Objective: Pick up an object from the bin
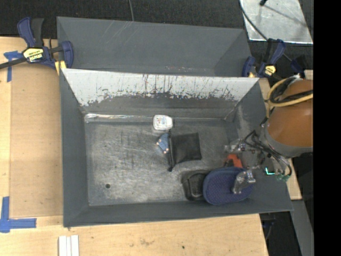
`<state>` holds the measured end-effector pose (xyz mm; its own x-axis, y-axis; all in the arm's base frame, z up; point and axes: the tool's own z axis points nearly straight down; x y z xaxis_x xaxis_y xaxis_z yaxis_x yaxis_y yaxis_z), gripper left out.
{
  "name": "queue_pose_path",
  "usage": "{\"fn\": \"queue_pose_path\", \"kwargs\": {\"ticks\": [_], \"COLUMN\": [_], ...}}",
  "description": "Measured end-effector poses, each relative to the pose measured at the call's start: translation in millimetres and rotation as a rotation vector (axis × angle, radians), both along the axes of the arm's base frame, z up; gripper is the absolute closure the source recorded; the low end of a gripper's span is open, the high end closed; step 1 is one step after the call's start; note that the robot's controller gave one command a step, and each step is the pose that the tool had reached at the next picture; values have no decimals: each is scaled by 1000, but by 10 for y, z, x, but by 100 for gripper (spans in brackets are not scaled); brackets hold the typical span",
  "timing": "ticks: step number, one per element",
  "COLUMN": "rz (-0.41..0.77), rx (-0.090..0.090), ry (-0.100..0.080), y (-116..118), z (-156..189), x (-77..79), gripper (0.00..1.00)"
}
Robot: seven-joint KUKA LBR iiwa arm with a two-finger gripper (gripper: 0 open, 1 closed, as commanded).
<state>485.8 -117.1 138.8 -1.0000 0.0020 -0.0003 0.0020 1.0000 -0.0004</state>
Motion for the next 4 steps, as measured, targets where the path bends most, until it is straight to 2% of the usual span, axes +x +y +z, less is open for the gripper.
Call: {"fn": "queue_pose_path", "kwargs": {"ticks": [1, 2, 3, 4], "rz": [158, 300, 341, 343], "rx": [-1, -2, 1, -1], "ry": [-4, 9, -17, -14], "y": [91, 293, 212, 199], "z": [-42, -566, -595, -597], "x": [10, 112, 56, 47], "gripper": [0, 0, 0, 100]}}
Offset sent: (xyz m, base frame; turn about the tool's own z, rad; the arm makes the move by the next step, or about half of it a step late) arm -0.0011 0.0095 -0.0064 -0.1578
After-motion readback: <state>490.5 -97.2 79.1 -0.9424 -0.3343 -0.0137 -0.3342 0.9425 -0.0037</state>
